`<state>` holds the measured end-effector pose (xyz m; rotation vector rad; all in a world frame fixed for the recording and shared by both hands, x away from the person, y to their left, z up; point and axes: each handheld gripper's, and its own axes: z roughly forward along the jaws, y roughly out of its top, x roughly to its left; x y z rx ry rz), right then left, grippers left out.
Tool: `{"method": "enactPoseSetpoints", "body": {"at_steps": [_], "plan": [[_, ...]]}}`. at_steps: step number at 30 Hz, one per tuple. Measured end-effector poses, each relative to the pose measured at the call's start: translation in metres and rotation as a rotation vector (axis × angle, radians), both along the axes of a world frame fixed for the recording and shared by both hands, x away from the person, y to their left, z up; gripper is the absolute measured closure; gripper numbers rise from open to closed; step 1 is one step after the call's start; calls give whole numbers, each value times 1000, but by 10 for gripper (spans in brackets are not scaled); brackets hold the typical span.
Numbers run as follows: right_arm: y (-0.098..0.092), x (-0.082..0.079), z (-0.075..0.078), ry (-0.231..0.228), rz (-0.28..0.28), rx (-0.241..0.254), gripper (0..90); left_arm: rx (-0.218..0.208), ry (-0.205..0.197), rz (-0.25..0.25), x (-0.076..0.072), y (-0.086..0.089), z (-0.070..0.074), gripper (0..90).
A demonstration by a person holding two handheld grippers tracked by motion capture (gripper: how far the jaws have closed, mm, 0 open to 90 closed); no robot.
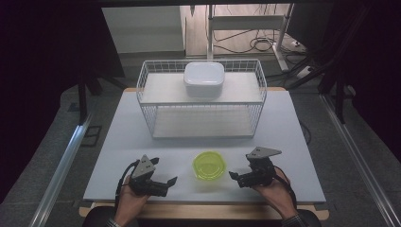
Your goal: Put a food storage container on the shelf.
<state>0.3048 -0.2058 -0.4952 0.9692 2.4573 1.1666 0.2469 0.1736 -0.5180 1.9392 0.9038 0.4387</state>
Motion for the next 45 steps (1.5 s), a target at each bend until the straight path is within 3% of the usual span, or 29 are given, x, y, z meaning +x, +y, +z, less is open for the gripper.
{"method": "enactPoseSetpoints", "body": {"at_steps": [10, 17, 25, 34, 41, 45], "plan": [[4, -5, 11, 22, -8, -54, 103, 1, -3, -2, 0, -1, 0, 29], [1, -1, 19, 71, -18, 19, 239, 7, -1, -1, 0, -1, 0, 29], [6, 10, 22, 184, 9, 101, 354, 15, -4, 1, 0, -1, -1, 30], [17, 34, 14, 324, 19, 188, 508, 23, -5, -2, 0, -2, -1, 30], [27, 50, 5, 402, 19, 207, 567, 27, -7, -7, -1, -3, -1, 30], [27, 56, 2, 462, 10, 246, 636, 31, -5, -13, -1, -4, -1, 30]]}}
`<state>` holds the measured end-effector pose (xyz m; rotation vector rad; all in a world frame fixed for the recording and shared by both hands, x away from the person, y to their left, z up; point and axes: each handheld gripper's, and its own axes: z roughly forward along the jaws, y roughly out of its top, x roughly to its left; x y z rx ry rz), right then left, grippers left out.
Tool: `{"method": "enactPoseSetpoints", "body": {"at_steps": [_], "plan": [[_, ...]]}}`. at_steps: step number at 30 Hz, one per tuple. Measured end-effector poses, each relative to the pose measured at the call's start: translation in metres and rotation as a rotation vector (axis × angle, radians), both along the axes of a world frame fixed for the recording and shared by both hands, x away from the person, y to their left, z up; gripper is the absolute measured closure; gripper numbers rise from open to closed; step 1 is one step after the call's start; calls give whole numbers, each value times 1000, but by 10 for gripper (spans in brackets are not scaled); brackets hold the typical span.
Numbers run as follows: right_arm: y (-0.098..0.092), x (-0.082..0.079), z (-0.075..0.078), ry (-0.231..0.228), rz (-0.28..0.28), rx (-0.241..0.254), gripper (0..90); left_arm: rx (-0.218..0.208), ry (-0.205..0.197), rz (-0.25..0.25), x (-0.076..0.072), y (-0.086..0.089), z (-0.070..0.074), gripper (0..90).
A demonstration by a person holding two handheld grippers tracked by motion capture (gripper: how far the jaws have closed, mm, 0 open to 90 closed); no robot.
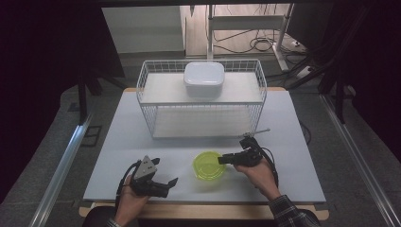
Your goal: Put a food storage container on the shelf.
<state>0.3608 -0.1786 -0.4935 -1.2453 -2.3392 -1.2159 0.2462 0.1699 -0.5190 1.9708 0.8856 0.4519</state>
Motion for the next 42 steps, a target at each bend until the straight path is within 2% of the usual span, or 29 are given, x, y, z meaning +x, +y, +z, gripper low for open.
{"method": "enactPoseSetpoints", "body": {"at_steps": [3, 5, 7, 10, 16, 20, 31, 42], "plan": [[-1, 4, -3, 77, 0, 56, 691, 5, -1, -3, 0, -1, 0, 30], [-2, 6, -4, 104, -2, 68, 760, 7, -1, -4, 0, -1, 0, 30], [-2, 6, -4, 115, 0, 68, 800, 6, -1, -3, 0, -1, 0, 30], [-2, 6, -3, 133, 17, 88, 813, 6, -2, -2, 0, -1, 0, 30], [-1, 5, 0, 124, 25, 82, 819, 3, -5, 2, 0, 0, 0, 30], [-3, 4, 3, 120, 17, 102, 819, -2, -8, 8, 0, 1, 1, 30], [-9, 0, 30, 53, 15, 149, 820, -13, -11, 20, 0, 3, 2, 30], [-12, 2, 52, 20, 5, 188, 820, -14, -10, 23, 0, 4, 2, 30]]}}
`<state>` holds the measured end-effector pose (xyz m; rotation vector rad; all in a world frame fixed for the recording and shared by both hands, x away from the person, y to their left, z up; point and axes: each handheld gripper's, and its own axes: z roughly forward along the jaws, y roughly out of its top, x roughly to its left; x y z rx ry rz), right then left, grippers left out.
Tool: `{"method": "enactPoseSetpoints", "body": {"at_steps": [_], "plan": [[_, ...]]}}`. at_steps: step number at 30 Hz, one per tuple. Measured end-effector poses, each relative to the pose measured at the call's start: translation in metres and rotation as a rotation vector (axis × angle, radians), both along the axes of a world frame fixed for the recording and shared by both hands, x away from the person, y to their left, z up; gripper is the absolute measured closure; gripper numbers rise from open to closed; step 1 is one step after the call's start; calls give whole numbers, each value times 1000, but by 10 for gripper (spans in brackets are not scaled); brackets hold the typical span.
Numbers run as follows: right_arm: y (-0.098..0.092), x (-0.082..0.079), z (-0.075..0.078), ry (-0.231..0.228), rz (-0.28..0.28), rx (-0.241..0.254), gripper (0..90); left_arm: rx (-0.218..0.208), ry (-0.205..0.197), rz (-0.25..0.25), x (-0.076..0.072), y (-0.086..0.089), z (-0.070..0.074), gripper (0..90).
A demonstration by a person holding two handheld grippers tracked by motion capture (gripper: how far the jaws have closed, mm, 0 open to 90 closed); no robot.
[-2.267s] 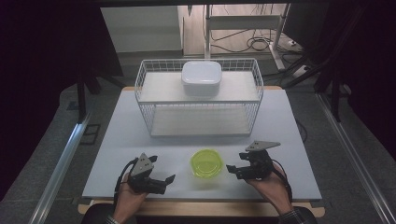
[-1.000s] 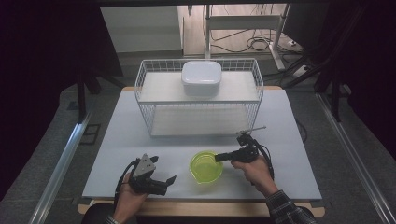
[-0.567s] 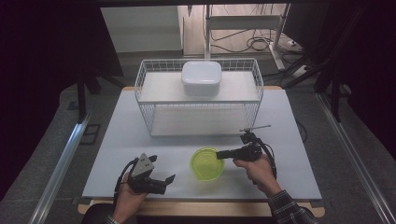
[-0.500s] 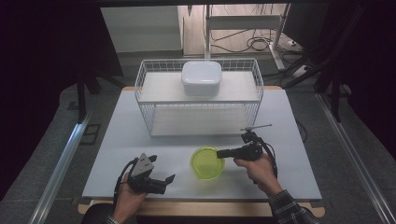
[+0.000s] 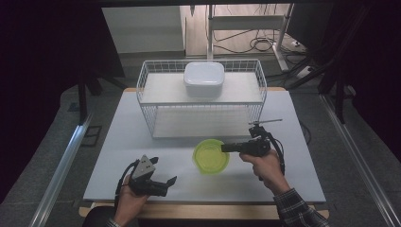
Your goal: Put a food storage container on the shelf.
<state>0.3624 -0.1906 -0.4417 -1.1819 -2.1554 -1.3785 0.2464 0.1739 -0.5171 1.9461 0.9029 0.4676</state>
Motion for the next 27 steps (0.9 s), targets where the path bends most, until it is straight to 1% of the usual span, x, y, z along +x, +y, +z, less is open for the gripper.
{"method": "enactPoseSetpoints", "body": {"at_steps": [6, 11, 16, 23, 27], "plan": [[-1, 3, 15, -20, -4, 20, 820, -1, 5, 3, 1, 1, 0, 30], [-3, 7, 28, -25, -11, 43, 820, -5, 13, 3, 1, 1, -1, 29], [-5, 11, 40, -37, -17, 52, 820, -2, 19, 1, 1, 1, -2, 29], [-7, 17, 62, -61, -32, 71, 820, 2, 22, -3, 2, 1, -2, 29], [-6, 18, 70, -75, -32, 78, 820, 6, 23, -6, 2, 0, -2, 29]]}}
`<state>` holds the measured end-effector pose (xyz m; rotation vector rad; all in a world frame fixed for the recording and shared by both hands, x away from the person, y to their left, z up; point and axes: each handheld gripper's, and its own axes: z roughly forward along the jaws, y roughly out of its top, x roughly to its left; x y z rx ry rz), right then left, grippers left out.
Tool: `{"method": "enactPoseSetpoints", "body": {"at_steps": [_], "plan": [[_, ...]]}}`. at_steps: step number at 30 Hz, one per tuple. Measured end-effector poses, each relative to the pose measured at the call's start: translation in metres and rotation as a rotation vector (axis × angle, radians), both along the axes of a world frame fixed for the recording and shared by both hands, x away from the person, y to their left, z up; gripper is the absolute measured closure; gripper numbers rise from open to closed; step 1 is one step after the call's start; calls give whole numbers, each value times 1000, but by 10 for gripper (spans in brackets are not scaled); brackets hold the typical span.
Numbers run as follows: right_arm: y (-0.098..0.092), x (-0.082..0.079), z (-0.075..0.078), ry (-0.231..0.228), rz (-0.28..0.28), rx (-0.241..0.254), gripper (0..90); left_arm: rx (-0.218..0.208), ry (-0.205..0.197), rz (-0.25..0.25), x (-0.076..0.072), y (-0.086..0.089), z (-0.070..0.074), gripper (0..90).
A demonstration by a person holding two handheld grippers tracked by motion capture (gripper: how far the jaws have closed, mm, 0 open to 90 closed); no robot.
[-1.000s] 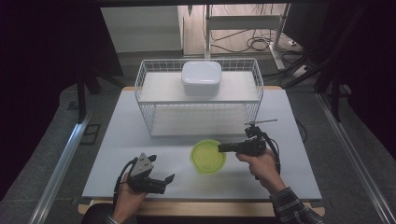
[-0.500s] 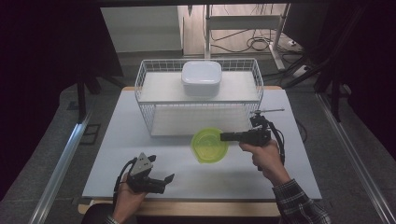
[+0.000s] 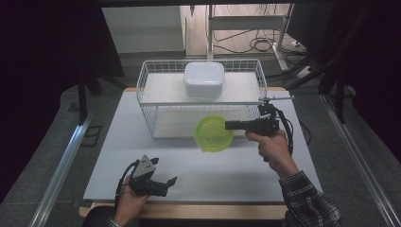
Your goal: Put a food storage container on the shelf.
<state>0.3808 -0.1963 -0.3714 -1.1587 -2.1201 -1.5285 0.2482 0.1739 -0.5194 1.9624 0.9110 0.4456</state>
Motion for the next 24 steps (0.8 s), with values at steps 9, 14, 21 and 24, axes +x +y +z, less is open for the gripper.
{"method": "enactPoseSetpoints", "body": {"at_steps": [9, 14, 21, 24], "plan": [[3, 4, 19, -28, -4, 8, 820, 0, -1, -2, 0, 0, 0, 29], [5, 6, 29, -42, -10, 21, 820, -1, -1, -3, 0, -1, -1, 29], [9, 11, 45, -63, -16, 28, 820, -2, -2, -3, 0, 0, 0, 29], [12, 13, 51, -68, -18, 33, 820, -2, -3, -2, 0, 0, 0, 29]]}}
